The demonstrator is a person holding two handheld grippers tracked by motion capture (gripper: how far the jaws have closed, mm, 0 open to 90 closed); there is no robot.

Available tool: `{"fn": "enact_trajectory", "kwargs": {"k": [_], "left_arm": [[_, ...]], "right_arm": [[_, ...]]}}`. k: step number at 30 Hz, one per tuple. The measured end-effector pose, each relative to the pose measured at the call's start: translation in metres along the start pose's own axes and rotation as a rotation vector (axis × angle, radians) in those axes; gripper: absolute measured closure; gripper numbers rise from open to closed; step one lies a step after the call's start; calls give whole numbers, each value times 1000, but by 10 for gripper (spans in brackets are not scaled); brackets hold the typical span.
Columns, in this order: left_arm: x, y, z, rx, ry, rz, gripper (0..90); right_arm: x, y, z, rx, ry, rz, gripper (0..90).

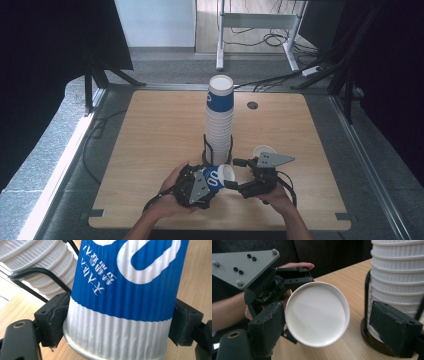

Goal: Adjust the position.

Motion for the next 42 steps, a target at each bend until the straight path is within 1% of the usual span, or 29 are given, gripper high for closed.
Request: {"fn": "enact_trajectory", "kwargs": {"k": [4,8,11,13,15,17,18,21,24,25,26,27,28,32,33,34,35,36,37,38,39,40,41,42], "left_arm": [[-1,1,2,-15,35,10,160],[-4,1,3,-26,50,17,160],[-6,1,4,-37,68,23,160],[-7,2,3,-50,83,29,160],[-9,2,3,-65,101,33,160],[-10,3,3,-77,118,38,160],[-10,4,2,-83,124,41,160],[-11,6,2,-96,144,48,161],[-9,8,2,-122,193,58,161],[-8,8,2,-128,204,63,160],[-8,9,2,-134,215,69,160],[-6,10,3,-132,220,70,161],[-5,10,3,-125,212,69,161],[-2,12,3,-135,229,67,160],[-2,12,2,-143,237,69,160],[-1,13,3,-137,234,73,160],[0,13,3,-140,240,72,160],[1,13,3,-145,253,76,160],[2,13,3,-142,253,78,160],[2,13,4,-148,265,74,160],[3,13,4,-144,262,74,160],[3,13,4,-150,276,75,160],[5,14,5,-136,263,77,160],[5,13,5,-143,276,77,160]], "right_arm": [[2,-7,0,-32,-18,-19,132],[0,-13,4,-60,-42,-30,133],[-2,-16,7,-96,-60,-36,140],[-2,-17,8,-142,-78,-46,142],[-2,-16,8,-200,-92,-58,142],[0,-15,8,-276,-120,-77,140],[0,-15,8,-301,-126,-80,140],[0,-13,8,-405,-148,-93,139],[-1,-7,6,-523,-187,-108,137],[-1,-5,7,-555,-197,-112,137],[-2,-4,7,-574,-202,-116,136],[-1,-1,8,-596,-219,-118,137],[-1,2,9,-625,-229,-124,137],[-1,14,9,-714,-241,-111,137],[-1,18,8,-741,-244,-111,137],[-1,22,8,-759,-251,-108,136],[-1,24,8,-773,-248,-104,135],[-1,27,8,-787,-257,-101,134],[-1,30,8,-799,-266,-102,134],[-2,33,8,-811,-273,-104,135],[-2,35,8,-822,-273,-98,136],[-2,37,8,-832,-274,-96,138],[-1,40,8,-840,-274,-95,146],[-2,41,8,-847,-268,-92,155]]}}
Point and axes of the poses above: each handheld gripper's, and its own axes: y roughly forward along the jaws, z roughly out of its top, x roughly to its right, the point moved 6 cm from there along y, roughly forward along the jaws, and after that the axes turned 7 degrees about y, right-handed, at the moved point
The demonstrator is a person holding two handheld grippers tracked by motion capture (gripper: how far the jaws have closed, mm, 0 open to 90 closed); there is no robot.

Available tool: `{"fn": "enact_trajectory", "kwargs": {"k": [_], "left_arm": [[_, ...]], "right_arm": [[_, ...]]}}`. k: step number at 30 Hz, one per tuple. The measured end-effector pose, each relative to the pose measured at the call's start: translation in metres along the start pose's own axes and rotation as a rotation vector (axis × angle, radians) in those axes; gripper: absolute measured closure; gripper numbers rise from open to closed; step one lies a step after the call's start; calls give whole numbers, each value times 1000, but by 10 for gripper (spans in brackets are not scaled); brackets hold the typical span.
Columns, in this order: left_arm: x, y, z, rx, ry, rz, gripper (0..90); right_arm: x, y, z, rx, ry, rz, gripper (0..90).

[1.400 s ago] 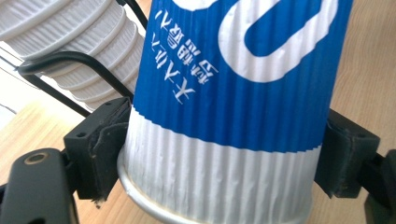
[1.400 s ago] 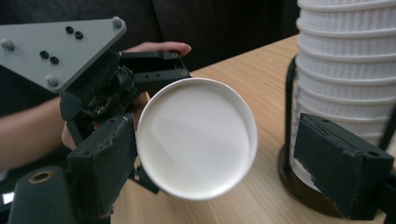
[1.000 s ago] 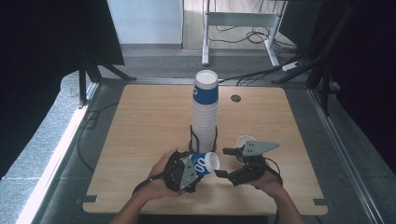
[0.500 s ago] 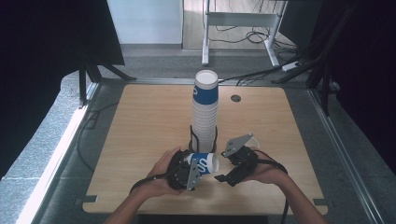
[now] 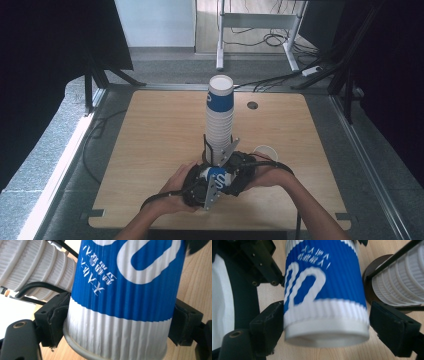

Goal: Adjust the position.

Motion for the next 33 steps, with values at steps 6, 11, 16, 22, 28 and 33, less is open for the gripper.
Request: {"fn": "enact_trajectory", "kwargs": {"k": [6,11,16,22,28,33], "left_arm": [[1,1,3,8,-4,5,160],[2,3,4,12,-14,3,158],[2,3,3,-13,-1,-9,138],[-2,-1,2,38,-100,-39,53],[-15,-12,-3,98,-216,-44,27],[-23,-21,-7,153,-314,-65,27]], "right_arm": [[0,7,1,-20,-15,30,214],[0,9,-2,-34,-29,31,263],[1,9,-4,-28,-34,34,272],[3,4,-9,40,-25,25,275],[3,-12,-12,188,-2,1,276],[4,-21,-15,262,21,-21,275]]}}
Point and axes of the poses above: each handheld gripper's, and its own axes: y roughly forward along the jaws, z roughly out of its top, x roughly to its right, the point moved 6 cm from there along y, roughly forward along the jaws, and after that the axes turned 7 degrees about y, right-handed, at the moved point
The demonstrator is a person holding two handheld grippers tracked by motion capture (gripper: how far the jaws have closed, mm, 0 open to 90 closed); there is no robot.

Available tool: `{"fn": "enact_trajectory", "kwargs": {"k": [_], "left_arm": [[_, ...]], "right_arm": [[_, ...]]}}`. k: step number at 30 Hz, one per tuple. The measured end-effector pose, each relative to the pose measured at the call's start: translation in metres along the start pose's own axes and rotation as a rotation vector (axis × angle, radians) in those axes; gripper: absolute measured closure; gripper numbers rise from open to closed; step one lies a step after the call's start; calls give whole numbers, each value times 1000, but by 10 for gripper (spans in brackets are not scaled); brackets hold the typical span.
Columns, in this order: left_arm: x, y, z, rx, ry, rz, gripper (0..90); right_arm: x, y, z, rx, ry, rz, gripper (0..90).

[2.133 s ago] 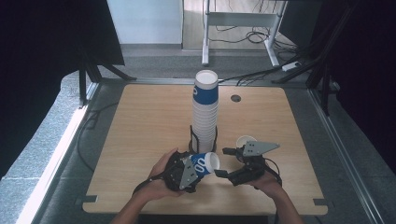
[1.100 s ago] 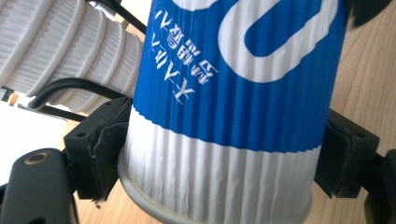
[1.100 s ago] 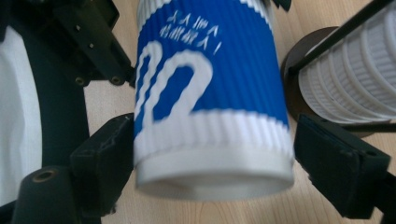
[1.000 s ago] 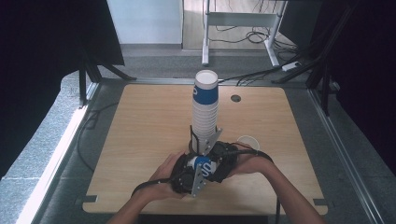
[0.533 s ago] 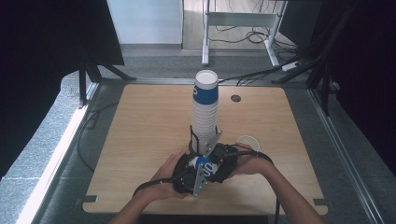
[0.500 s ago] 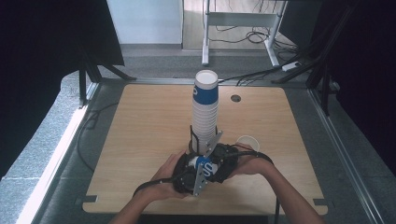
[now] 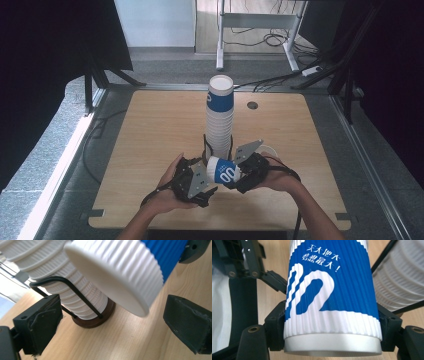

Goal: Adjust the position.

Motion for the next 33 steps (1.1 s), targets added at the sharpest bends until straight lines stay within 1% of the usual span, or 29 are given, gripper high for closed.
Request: {"fn": "enact_trajectory", "kwargs": {"k": [1,2,6,7,8,9,10,11,12,14,15,17,20,22,25,28,30,33], "left_arm": [[-1,-2,0,17,-26,-8,28],[-1,-3,-1,23,-39,-11,28],[-3,-7,-3,60,-128,-38,32],[-4,-7,-4,74,-157,-50,33],[-5,-8,-5,83,-175,-58,35],[-5,-8,-5,100,-207,-70,37],[-6,-8,-5,108,-223,-75,38],[-6,-8,-6,121,-245,-83,40],[-6,-9,-6,124,-254,-90,42],[-7,-9,-6,144,-286,-102,42],[-7,-9,-5,151,-296,-109,45],[-7,-10,-6,164,-322,-125,47],[-7,-10,-7,177,-351,-130,49],[-6,-10,-8,189,-373,-140,54],[-6,-11,-8,190,-379,-146,63],[-7,-13,-7,208,-398,-160,69],[-7,-14,-7,216,-406,-165,69],[-5,-14,-8,215,-413,-169,69]], "right_arm": [[0,-2,0,21,5,0,275],[0,-4,0,48,15,1,275],[1,-8,0,130,24,-10,275],[1,-9,0,149,27,-13,275],[0,-11,0,174,36,-14,275],[0,-11,0,188,39,-13,275],[0,-13,0,213,41,-18,275],[0,-13,-1,224,47,-16,275],[0,-14,-1,244,55,-19,275],[-1,-16,-1,274,65,-24,275],[-1,-17,-1,296,74,-27,275],[-2,-17,-1,320,82,-30,275],[-2,-18,-2,362,96,-36,275],[-3,-19,-3,406,115,-33,275],[-5,-21,-5,456,132,-41,275],[-9,-22,-7,516,148,-42,275],[-9,-21,-8,535,152,-47,275],[-11,-18,-9,544,155,-49,275]]}}
Point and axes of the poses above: each handheld gripper's, and its own axes: y roughly forward along the jaws, z roughly out of its top, x roughly to its right, the point moved 6 cm from there along y, roughly forward along the jaws, and after that the axes turned 7 degrees about y, right-handed, at the moved point
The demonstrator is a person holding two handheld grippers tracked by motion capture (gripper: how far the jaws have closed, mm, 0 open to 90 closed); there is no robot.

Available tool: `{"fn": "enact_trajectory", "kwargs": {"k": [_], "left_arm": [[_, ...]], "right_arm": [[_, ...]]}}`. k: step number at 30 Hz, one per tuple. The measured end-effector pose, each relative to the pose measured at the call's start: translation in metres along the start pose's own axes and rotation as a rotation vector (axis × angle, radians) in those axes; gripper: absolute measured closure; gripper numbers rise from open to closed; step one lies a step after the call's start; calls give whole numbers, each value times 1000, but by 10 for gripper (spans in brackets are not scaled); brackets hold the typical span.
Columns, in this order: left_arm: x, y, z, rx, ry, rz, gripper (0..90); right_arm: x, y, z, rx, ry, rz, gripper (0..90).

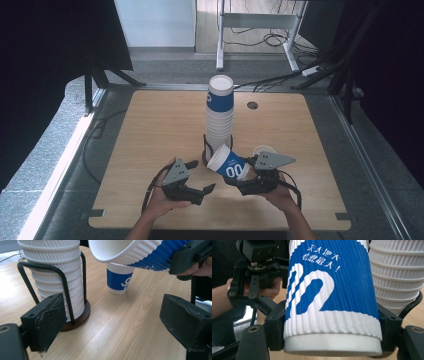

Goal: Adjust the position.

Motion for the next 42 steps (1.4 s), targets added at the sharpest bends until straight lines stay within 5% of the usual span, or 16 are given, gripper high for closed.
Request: {"fn": "enact_trajectory", "kwargs": {"k": [4,12,19,42], "left_arm": [[1,-1,-1,6,-15,-7,69],[-2,-4,-3,58,-111,-59,68],[-2,-6,-3,81,-143,-89,69],[2,-7,10,204,-300,-271,55]], "right_arm": [[-4,1,-2,19,-9,-8,275],[-11,2,-5,82,-7,-12,274],[-8,5,-11,116,7,-33,275],[-19,25,-30,194,-15,-19,276]]}}
Point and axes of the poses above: each handheld gripper's, and its own axes: y roughly forward along the jaws, z roughly out of its top, x roughly to its right, the point moved 6 cm from there along y, roughly forward along the jaws, and after that the axes turned 7 degrees about y, right-handed, at the moved point
